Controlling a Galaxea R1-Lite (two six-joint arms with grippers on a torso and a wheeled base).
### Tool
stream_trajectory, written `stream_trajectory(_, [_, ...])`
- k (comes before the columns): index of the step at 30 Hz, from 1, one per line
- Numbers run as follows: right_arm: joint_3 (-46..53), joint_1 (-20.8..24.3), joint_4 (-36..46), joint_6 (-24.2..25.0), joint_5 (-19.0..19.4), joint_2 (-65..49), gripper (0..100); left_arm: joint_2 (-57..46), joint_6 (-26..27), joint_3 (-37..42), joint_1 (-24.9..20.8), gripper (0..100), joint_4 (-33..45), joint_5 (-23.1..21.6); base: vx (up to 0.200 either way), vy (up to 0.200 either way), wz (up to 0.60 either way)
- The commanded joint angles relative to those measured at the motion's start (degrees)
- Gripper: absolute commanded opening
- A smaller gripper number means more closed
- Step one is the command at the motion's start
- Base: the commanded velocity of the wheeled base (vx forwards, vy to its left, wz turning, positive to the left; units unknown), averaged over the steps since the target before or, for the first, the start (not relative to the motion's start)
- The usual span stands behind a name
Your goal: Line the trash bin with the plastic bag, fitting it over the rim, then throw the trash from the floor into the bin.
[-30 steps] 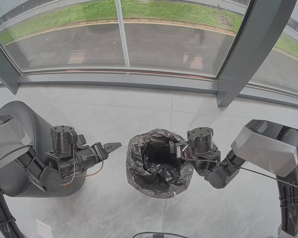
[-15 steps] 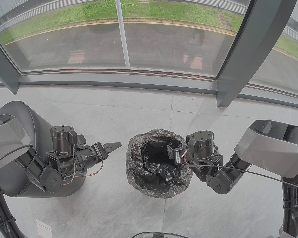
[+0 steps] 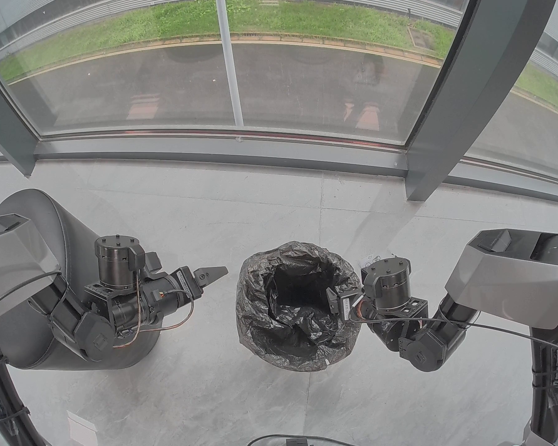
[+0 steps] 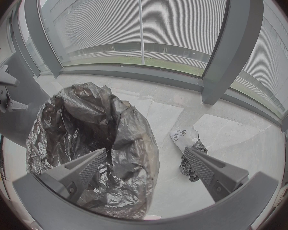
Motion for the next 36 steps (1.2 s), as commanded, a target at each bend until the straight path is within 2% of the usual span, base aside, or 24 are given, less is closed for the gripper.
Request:
stream_trajectory(1, [0.62,-0.67,-0.07,-0.02,0.01,0.81,100,0.1,-0.02,0.0,-0.04,100,0.0,0.03,0.0,0.0,0.0])
stream_trajectory(23, [4.76,-2.42,0.37,-1.17,-0.7,0.72,100,0.19,-0.02,0.0,-0.13,100,0.0,0.03,0.0,0.0,0.0])
stream_trajectory(36, [6.43,-3.04,0.55,-3.45,-0.79,0.28,100,0.19,-0.02,0.09,-0.22,100,0.0,-0.06,0.0,0.0,0.0])
